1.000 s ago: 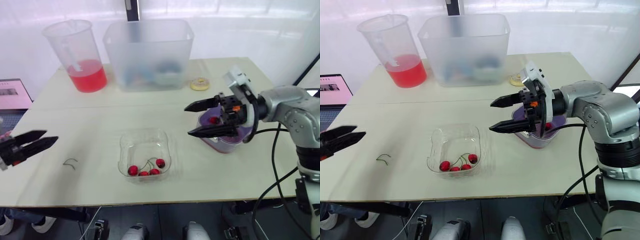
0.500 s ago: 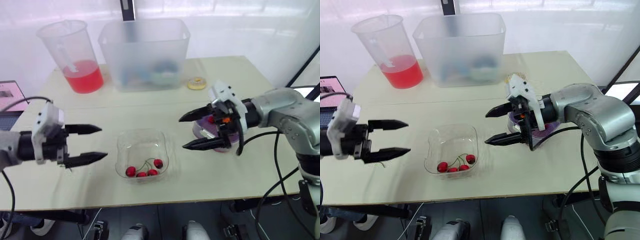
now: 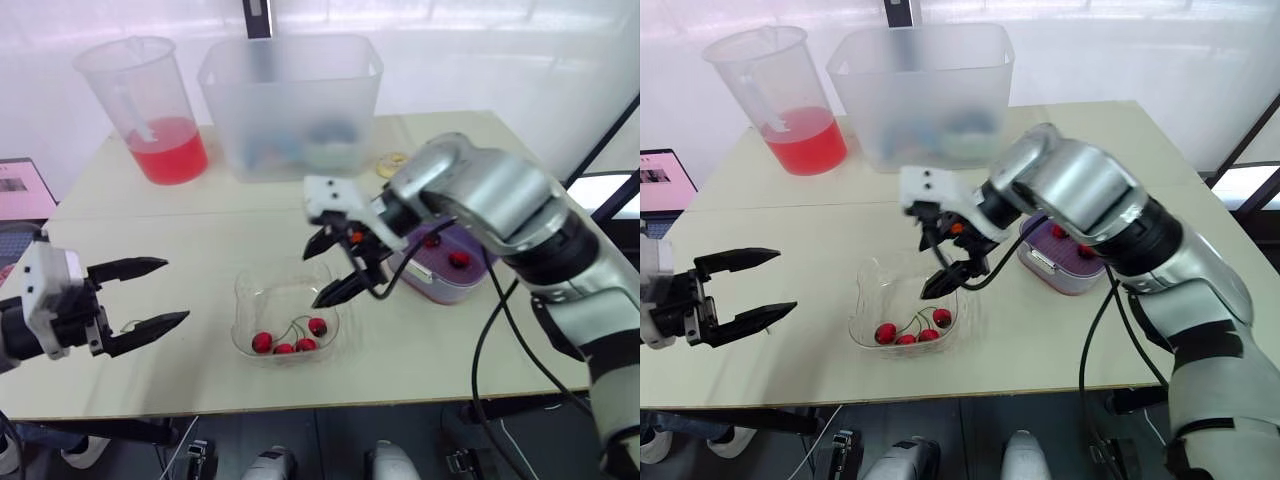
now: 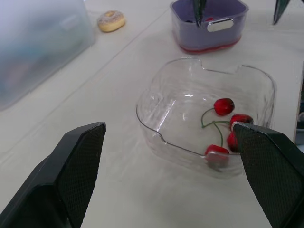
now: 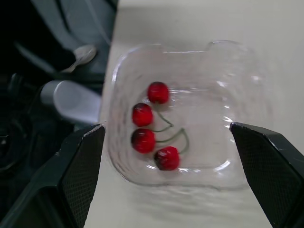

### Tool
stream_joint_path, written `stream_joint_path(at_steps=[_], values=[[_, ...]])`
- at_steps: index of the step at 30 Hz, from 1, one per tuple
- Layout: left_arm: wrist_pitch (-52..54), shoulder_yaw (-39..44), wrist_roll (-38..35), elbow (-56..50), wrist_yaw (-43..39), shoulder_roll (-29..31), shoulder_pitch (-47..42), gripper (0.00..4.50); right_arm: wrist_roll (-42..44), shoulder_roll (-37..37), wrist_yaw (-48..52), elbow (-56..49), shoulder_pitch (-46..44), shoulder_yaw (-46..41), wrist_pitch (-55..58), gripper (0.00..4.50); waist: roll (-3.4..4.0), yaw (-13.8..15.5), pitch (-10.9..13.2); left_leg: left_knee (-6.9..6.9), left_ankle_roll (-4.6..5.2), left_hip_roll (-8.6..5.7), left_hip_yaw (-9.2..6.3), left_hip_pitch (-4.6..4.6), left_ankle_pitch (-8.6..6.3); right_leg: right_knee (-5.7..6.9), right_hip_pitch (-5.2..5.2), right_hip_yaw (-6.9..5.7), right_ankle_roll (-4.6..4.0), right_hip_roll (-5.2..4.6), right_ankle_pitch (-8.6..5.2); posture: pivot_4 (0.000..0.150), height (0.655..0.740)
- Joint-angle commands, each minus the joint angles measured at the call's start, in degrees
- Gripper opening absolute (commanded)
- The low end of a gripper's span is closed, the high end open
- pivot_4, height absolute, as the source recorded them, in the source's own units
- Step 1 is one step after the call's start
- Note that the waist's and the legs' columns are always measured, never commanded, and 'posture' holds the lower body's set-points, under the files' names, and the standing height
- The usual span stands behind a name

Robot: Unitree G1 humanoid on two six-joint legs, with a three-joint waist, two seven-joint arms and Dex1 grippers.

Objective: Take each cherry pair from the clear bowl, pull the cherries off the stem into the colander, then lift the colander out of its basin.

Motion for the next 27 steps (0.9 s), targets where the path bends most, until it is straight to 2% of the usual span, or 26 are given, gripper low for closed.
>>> stream_joint_path(at_steps=[1, 3, 6, 8, 19, 27], values=[[-0.9, 1.7, -0.5, -3.2, 4.3, -2.4, 1.0, 4.47, -6.0, 3.7, -1.5, 2.9, -0.1, 5.4, -3.8, 4.50, -0.01, 0.0, 0.0, 0.04, 0.00, -0.02, 0.01, 0.00, 0.00, 0.01, 0.00, 0.01, 0.00, -0.01, 0.00, 0.150, 0.7400], [-1.8, 1.7, 0.4, -3.3, 5.5, -3.6, 1.8, 4.47, -8.6, 5.1, -1.8, 5.1, 0.7, 7.6, -5.4, 4.50, -0.01, 0.2, 0.0, 0.10, -0.06, -0.02, -0.03, -0.04, 0.04, 0.05, -0.01, 0.00, 0.00, 0.01, 0.00, 0.150, 0.7400], [-2.5, 1.1, 0.6, -4.2, 6.6, -4.6, 3.0, 4.50, -11.5, 6.9, -1.6, 6.9, 1.9, 10.7, -7.1, 3.71, -0.01, 0.1, 0.0, 0.16, -0.07, -0.08, -0.10, -0.06, 0.04, 0.07, 0.02, -0.03, 0.00, 0.00, 0.00, 0.150, 0.7400], [-3.1, 0.3, 1.4, -4.6, 7.6, -5.1, 3.5, 4.50, -13.2, 7.0, -0.3, 7.2, 2.3, 12.8, -8.0, 2.75, -0.01, 0.1, 0.0, 0.15, -0.07, -0.08, -0.12, -0.07, 0.04, 0.06, 0.01, -0.03, 0.00, 0.01, 0.00, 0.150, 0.7400], [-4.5, -1.7, 2.0, -5.5, 11.4, -6.6, 3.9, 4.50, -20.3, 10.2, 2.7, 13.1, 4.0, 17.7, -10.5, 2.75, -0.01, -0.1, 0.0, 0.11, -0.08, -0.04, -0.12, -0.05, 0.05, 0.04, 0.01, -0.05, -0.01, 0.04, 0.00, 0.150, 0.7400], [-4.4, -2.1, 0.7, -5.8, 11.7, -6.8, 4.3, 4.50, -23.7, 10.7, 4.7, 12.9, 4.5, 18.1, -11.3, 2.75, -0.01, 0.0, 0.0, 0.12, -0.08, -0.06, -0.14, -0.06, 0.05, 0.03, 0.02, -0.05, -0.01, 0.04, 0.00, 0.150, 0.7400]])
